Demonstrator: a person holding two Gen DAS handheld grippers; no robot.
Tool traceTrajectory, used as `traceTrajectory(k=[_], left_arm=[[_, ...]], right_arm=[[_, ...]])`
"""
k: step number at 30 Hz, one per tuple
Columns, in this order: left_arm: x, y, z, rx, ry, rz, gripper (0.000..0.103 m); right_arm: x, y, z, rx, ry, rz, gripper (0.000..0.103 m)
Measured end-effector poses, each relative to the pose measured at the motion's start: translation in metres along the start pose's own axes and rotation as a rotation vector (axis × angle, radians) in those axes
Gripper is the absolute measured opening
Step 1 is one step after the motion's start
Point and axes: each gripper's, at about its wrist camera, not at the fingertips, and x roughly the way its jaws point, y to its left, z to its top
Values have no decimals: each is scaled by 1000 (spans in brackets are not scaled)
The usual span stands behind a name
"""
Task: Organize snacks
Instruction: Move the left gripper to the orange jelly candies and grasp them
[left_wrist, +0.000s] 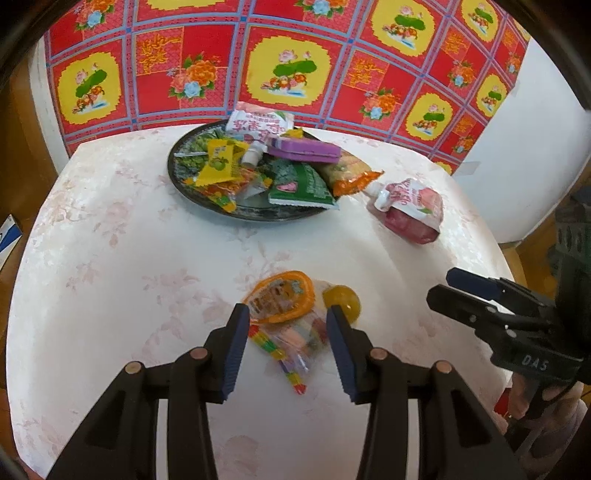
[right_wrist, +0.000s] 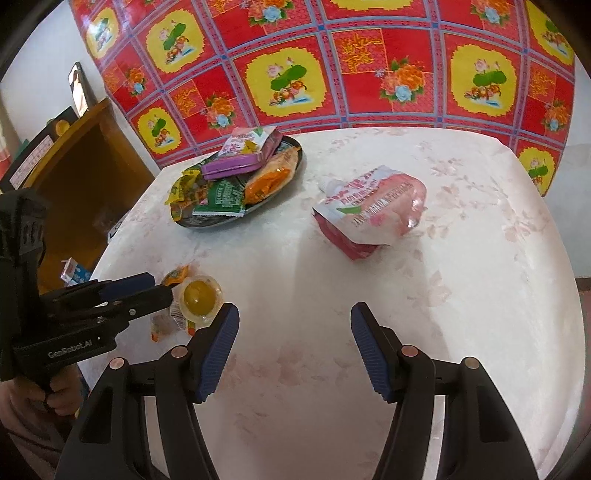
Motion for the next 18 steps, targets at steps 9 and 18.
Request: traceTrajectory(k=[9, 18], left_arm=[[9, -4, 2, 23, -23, 20, 51], [14, 11, 8, -37, -41, -26, 30]], right_arm=[[4, 0, -3, 9, 13, 13, 65], [8, 3, -5, 5, 22, 20, 65]])
